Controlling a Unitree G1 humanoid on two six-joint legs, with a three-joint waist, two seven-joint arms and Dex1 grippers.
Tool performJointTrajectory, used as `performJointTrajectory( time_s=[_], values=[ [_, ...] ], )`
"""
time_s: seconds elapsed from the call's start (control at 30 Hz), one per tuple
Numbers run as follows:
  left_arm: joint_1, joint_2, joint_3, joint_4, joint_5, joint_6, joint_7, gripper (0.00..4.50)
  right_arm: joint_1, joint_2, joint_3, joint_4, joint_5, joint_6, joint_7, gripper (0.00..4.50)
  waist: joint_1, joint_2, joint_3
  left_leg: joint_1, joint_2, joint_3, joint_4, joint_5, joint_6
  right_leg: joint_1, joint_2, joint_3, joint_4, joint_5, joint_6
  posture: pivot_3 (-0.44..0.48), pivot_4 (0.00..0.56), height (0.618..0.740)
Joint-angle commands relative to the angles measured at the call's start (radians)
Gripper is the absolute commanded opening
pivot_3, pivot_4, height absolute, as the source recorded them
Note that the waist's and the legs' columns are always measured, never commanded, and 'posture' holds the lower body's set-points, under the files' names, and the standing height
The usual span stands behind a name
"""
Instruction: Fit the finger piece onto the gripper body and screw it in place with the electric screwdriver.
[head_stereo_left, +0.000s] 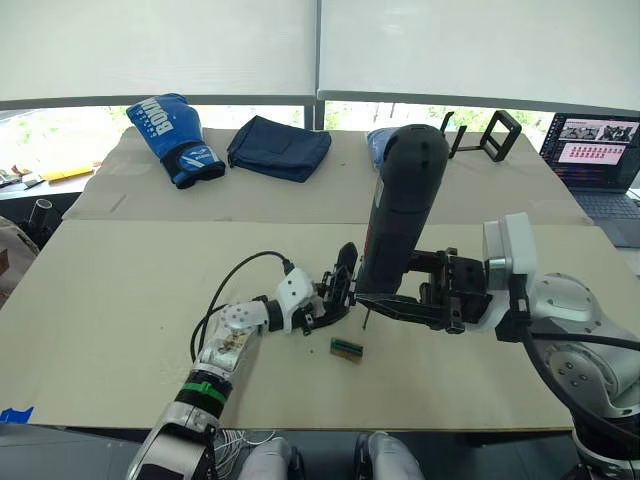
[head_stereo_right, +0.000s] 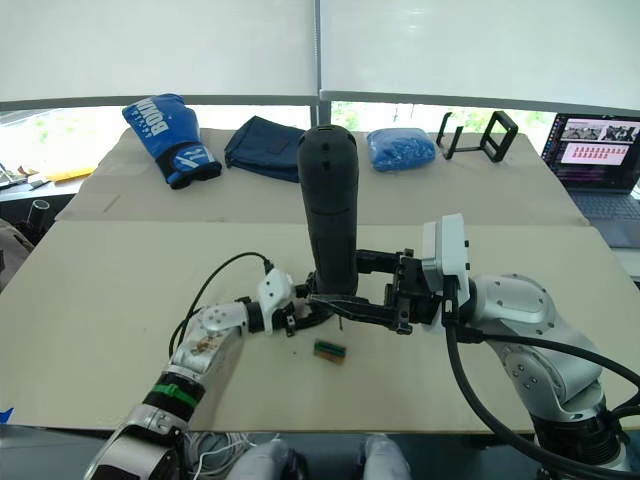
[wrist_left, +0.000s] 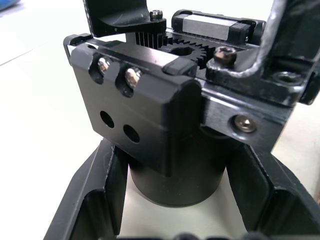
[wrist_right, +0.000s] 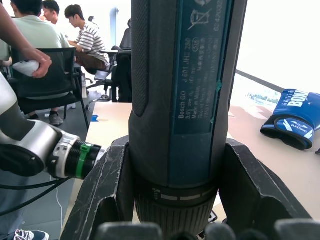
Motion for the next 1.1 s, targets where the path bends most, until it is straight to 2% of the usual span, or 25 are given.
performJointTrajectory(
  time_s=[0.03, 0.2, 0.37, 0.43, 0.53, 0.8, 1.1],
  values=[
    [-0.06, 0.015, 0.025, 0.114, -0.017, -0.056, -0.051, 2.31, -0.017, -0.007, -0.041, -0.036, 0.026, -0.01, 0.001, 1.93, 0.0, 0.0, 0.0, 0.0, 0.0, 0.0, 0.0, 0.0, 0.0, 0.0, 0.0, 0.0, 0.0, 0.0, 0.0, 0.0, 0.15, 0.74],
    [-0.113, 0.033, 0.03, 0.227, -0.024, -0.122, -0.13, 2.31, -0.022, -0.011, -0.043, -0.037, 0.028, -0.006, 0.0, 1.93, -0.002, 0.0, 0.0, -0.001, 0.0, 0.0, 0.0, 0.0, 0.0, 0.0, 0.0, 0.0, 0.0, 0.0, 0.0, 0.0, 0.15, 0.74],
    [-0.124, 0.031, 0.051, 0.269, -0.045, -0.122, -0.168, 2.31, -0.021, -0.013, -0.042, -0.04, 0.03, -0.006, -0.005, 1.93, -0.01, 0.0, 0.0, -0.001, 0.0, 0.0, 0.0, 0.0, 0.0, -0.001, 0.001, 0.0, 0.0, 0.0, 0.0, 0.0, 0.15, 0.74],
    [-0.124, 0.03, 0.057, 0.271, -0.048, -0.119, -0.168, 3.31, -0.021, -0.013, -0.041, -0.041, 0.031, -0.006, -0.006, 1.93, -0.012, 0.0, 0.0, 0.0, 0.0, 0.0, 0.0, 0.0, 0.0, -0.001, 0.001, 0.0, 0.0, 0.0, 0.0, 0.0, 0.15, 0.74],
    [-0.112, 0.028, 0.063, 0.255, -0.06, -0.088, -0.173, 4.44, -0.02, -0.014, -0.041, -0.042, 0.032, -0.005, -0.005, 1.93, -0.012, 0.0, 0.0, 0.0, 0.0, 0.0, 0.0, 0.0, -0.001, -0.001, 0.001, 0.0, 0.0, 0.0, 0.0, 0.0, 0.15, 0.74],
    [-0.024, 0.027, 0.057, 0.127, -0.035, -0.1, -0.103, 4.44, -0.019, -0.011, -0.037, -0.04, 0.032, -0.009, 0.001, 1.93, -0.012, 0.0, 0.0, 0.0, 0.0, 0.0, 0.0, 0.0, -0.001, -0.001, 0.001, 0.0, 0.0, 0.0, 0.0, 0.0, 0.15, 0.74],
    [0.092, -0.008, 0.014, -0.081, -0.02, 0.018, 0.007, 4.44, -0.022, -0.002, -0.031, -0.032, 0.024, -0.015, 0.001, 1.93, -0.001, 0.0, 0.0, 0.0, 0.0, 0.0, 0.0, 0.0, 0.0, 0.0, 0.0, 0.0, 0.0, 0.001, 0.0, 0.0, 0.15, 0.74]
  ],
)
